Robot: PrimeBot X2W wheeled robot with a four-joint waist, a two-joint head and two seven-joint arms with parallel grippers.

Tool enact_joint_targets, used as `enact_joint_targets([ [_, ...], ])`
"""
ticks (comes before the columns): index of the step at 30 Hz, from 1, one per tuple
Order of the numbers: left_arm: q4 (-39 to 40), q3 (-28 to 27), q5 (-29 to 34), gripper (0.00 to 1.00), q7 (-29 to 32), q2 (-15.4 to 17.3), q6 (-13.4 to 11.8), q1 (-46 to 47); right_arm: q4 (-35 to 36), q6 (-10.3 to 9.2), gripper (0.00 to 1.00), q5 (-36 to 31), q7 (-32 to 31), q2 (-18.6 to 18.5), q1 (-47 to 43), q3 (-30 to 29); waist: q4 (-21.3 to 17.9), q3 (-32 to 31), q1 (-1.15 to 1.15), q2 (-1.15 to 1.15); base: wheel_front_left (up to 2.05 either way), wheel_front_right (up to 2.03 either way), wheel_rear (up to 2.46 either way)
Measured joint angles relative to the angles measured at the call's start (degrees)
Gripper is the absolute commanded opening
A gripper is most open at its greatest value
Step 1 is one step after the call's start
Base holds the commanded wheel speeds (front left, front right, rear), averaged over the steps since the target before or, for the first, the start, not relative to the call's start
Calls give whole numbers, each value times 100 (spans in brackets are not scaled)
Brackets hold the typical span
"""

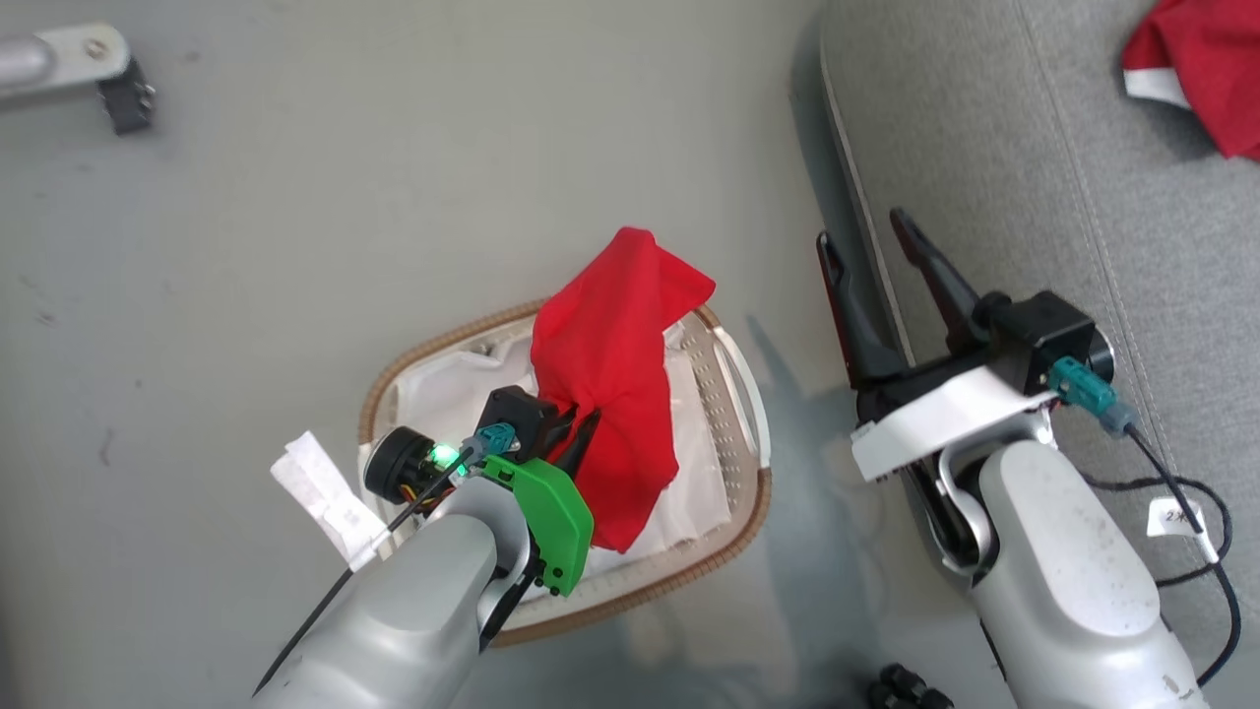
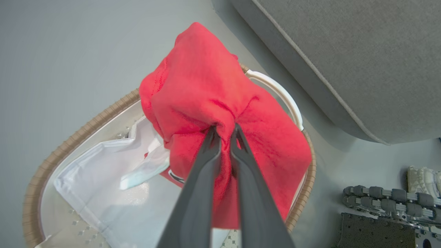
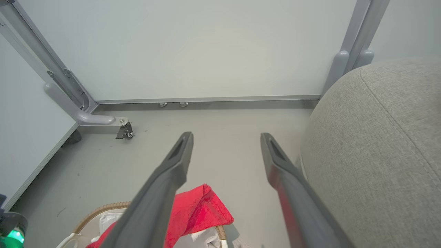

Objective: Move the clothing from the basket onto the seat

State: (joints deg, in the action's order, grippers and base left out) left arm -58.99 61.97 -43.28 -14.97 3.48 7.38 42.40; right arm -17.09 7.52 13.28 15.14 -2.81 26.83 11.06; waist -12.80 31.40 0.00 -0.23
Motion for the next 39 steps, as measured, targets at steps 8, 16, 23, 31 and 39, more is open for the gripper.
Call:
enact_joint_targets([
  [8,1061,-836,544,0,-7,250,0,-534,-299,0,100,-23,0,-1,-604,-3,368,-882,0,0,0,0,0],
  [16,2351,-1927,1230,0,-7,422,0,-1232,-475,0,100,57,0,0,-1164,18,677,-1750,0,0,0,0,0],
  [23,3438,-2661,1668,0,-8,327,0,-1674,-481,0,100,152,0,-3,-1602,116,862,-2414,0,0,0,0,0],
  [31,4155,-2797,1927,0,-15,289,0,-1775,-474,-1,100,177,0,-41,-1839,623,1006,-2904,0,0,0,0,0],
  [39,4221,-2704,1933,0,-15,291,0,-1868,276,-1,100,223,0,-353,-1607,1529,1128,-3019,0,0,0,0,0],
])
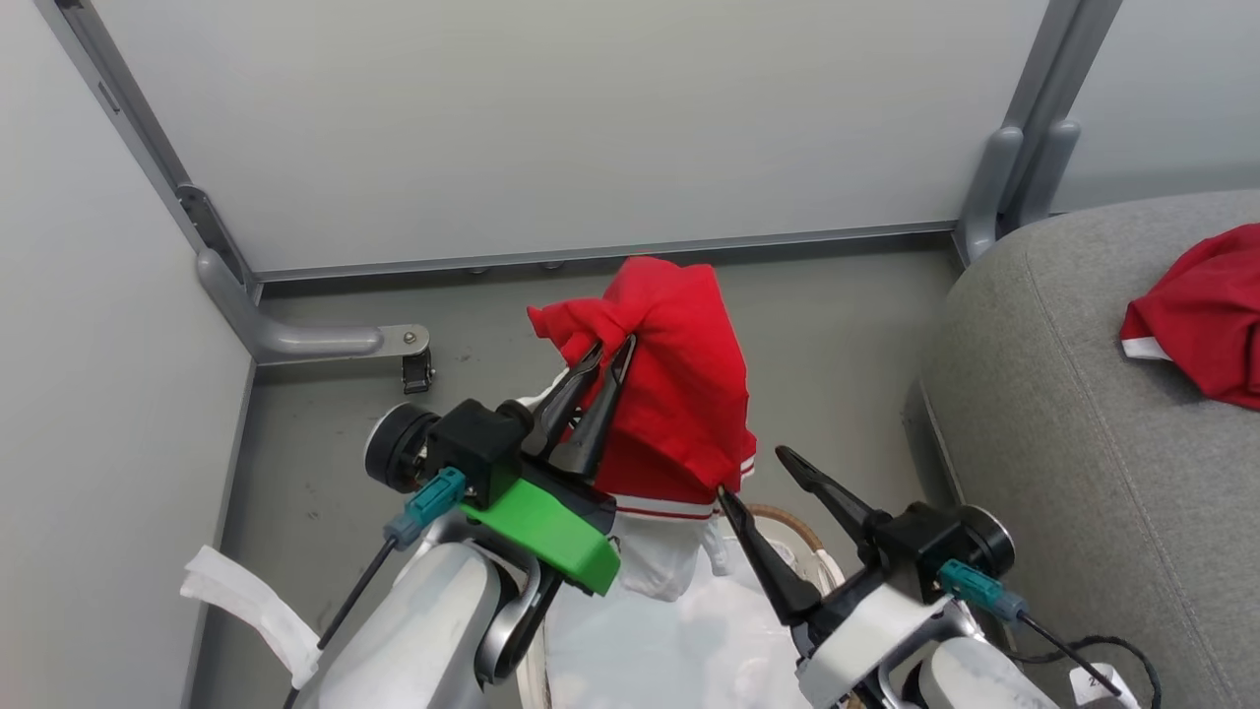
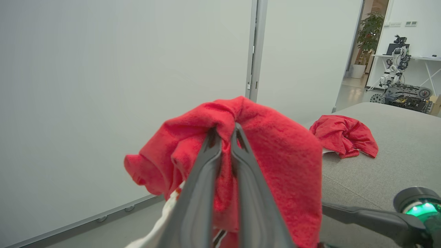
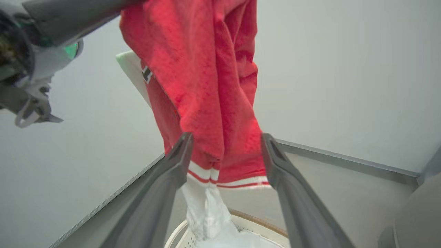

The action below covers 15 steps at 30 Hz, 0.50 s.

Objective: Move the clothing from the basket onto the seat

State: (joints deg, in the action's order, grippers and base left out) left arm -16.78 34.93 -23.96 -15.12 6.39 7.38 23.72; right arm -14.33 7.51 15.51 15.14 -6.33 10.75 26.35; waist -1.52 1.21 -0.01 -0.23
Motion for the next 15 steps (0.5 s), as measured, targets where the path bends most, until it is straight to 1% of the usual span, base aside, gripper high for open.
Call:
enact_joint_targets([
  [2,-1,25,0,0,0,-18,0,-4,149,1,100,-56,0,-33,130,83,23,-1,0,0,0,0,0],
  [4,3,75,-2,0,0,-38,0,-8,149,1,100,-141,0,-31,217,130,44,0,0,0,0,0,0],
  [11,41,485,-108,0,0,-146,0,-4,-219,1,100,-303,0,203,809,216,200,61,0,0,0,0,0],
  [12,37,560,-134,0,0,-156,0,-1,-328,1,27,-312,0,235,894,226,235,75,0,0,0,0,0],
  [13,32,625,-160,0,1,-168,0,7,-466,1,0,-269,1,276,937,182,272,90,0,0,0,0,0],
  [15,0,717,-185,0,1,-190,0,20,-650,1,0,-152,0,305,963,133,346,113,0,0,0,0,0],
])
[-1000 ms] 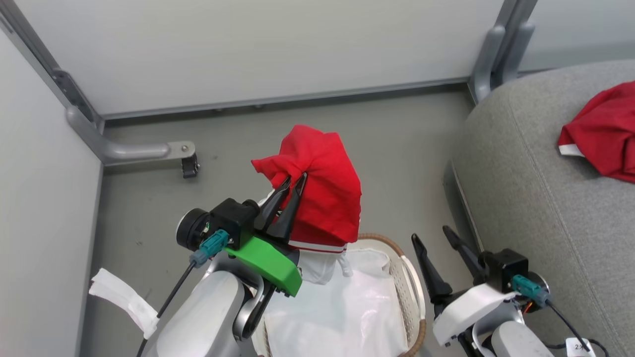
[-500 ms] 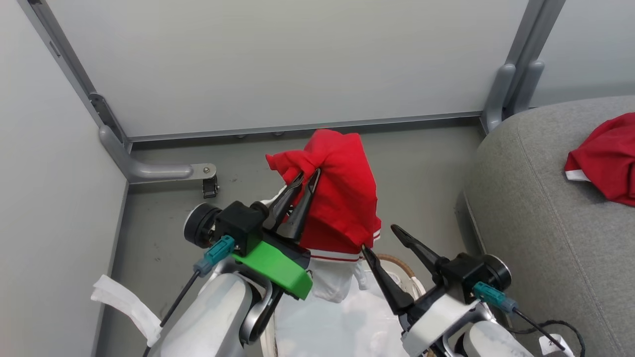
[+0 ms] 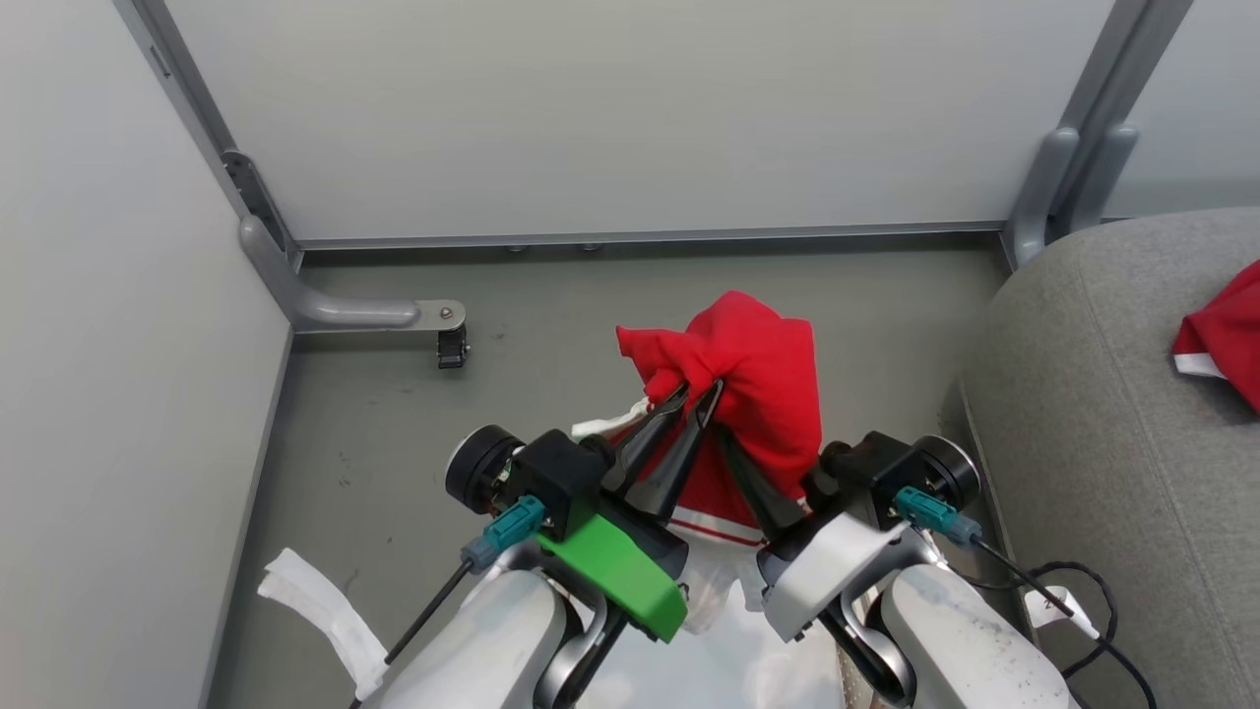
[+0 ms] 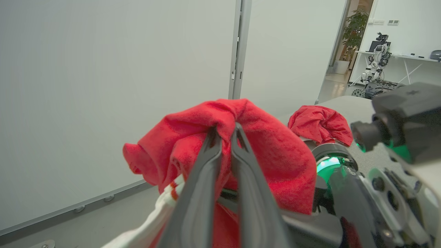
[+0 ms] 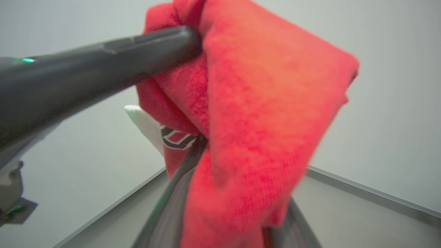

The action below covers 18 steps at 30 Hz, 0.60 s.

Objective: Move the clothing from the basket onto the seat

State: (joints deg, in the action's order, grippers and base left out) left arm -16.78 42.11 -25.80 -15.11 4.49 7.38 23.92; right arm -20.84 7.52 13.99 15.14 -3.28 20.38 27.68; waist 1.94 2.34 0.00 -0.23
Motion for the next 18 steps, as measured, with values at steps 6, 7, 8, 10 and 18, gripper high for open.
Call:
enact_joint_targets([
  [6,-65,-124,24,100,-1,-22,0,3,-21,0,0,168,0,45,8,-65,143,25,0,0,0,0,0],
  [7,-73,-155,86,100,-1,-22,0,-9,2,0,0,192,-1,49,-33,-80,128,22,0,0,0,0,0],
  [8,-80,-203,111,100,-2,-24,1,-24,32,0,0,224,0,52,-90,-100,107,21,0,0,0,0,0],
  [10,-103,-314,189,100,-2,-22,0,-65,70,0,0,227,-1,46,-220,-166,24,17,0,0,0,0,0],
  [18,-201,-821,383,100,-3,-16,0,-367,234,0,0,197,-1,34,-449,-465,-642,30,0,0,0,0,0],
])
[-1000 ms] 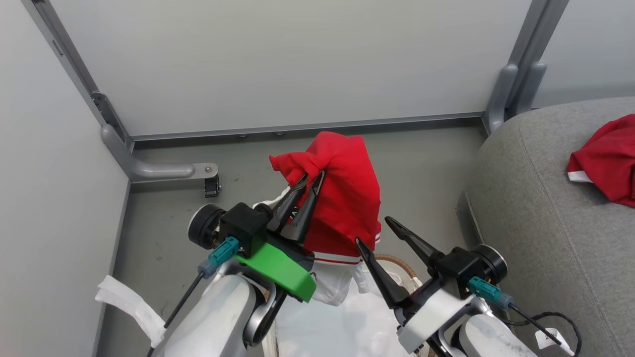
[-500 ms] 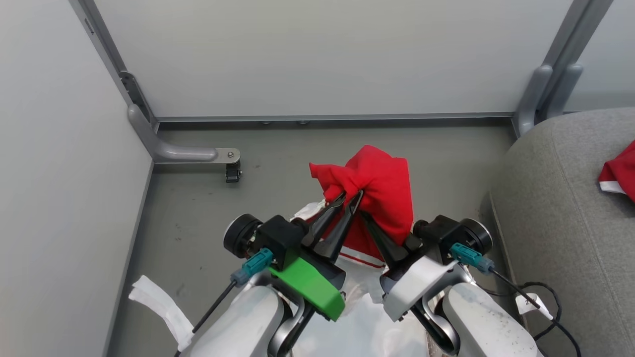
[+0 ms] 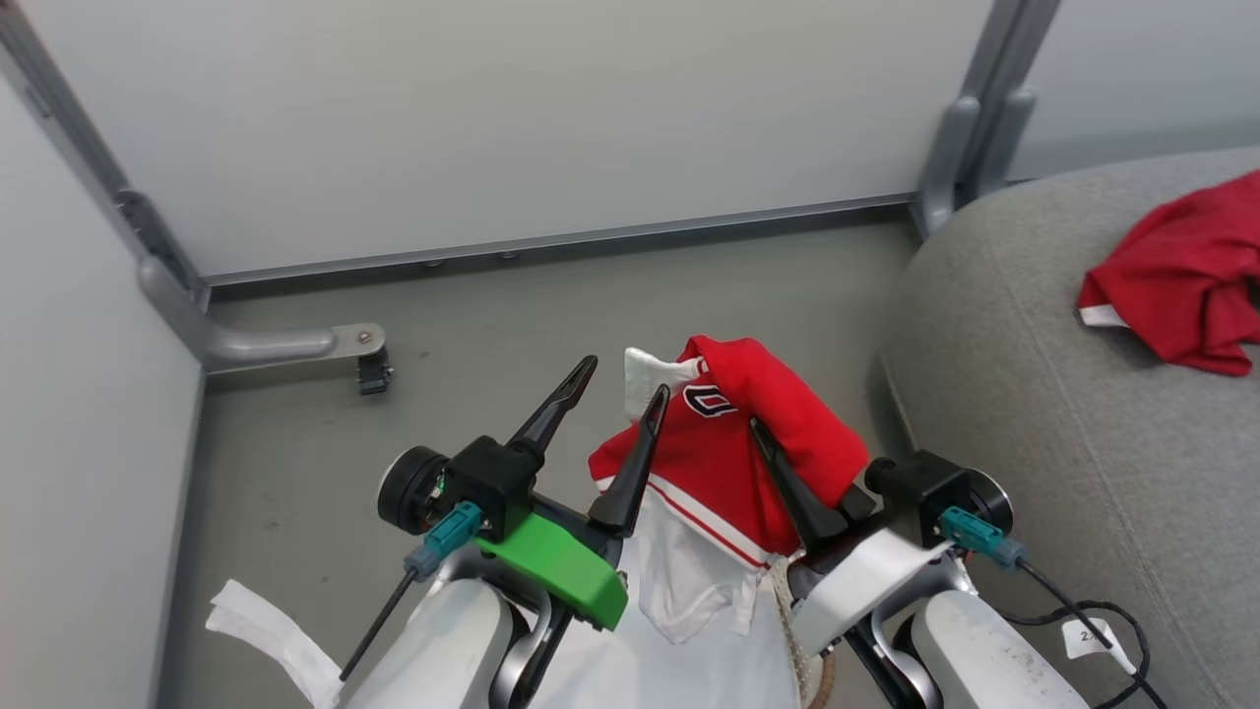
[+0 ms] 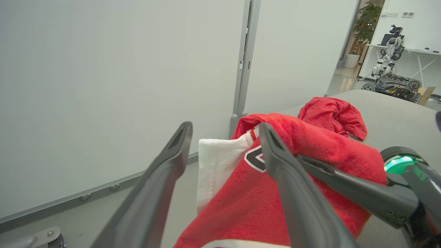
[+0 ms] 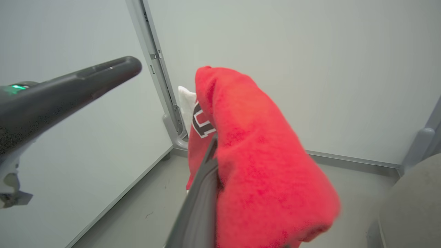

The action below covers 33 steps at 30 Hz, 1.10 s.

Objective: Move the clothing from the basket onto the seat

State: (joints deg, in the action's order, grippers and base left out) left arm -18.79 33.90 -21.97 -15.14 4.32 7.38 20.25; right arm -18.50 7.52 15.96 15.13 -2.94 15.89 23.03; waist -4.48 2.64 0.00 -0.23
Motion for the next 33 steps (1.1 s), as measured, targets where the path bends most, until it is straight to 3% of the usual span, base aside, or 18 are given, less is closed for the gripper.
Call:
enact_joint_targets([
  [12,118,-354,141,100,-1,-122,1,-207,159,0,0,-40,-4,-298,-132,-221,-1528,116,0,0,0,0,0],
  [18,37,-349,178,100,-1,-138,1,-205,179,0,0,-124,-5,-664,166,-313,-2102,287,0,0,0,0,0],
  [25,-161,-282,218,100,-1,-68,1,-104,214,0,0,-472,-5,-1355,1466,-508,-2301,767,0,0,0,0,0],
  [33,-56,-232,286,100,-1,259,1,359,-9,0,0,-872,-4,-2081,2993,-1056,-2147,1496,0,0,0,0,0],
])
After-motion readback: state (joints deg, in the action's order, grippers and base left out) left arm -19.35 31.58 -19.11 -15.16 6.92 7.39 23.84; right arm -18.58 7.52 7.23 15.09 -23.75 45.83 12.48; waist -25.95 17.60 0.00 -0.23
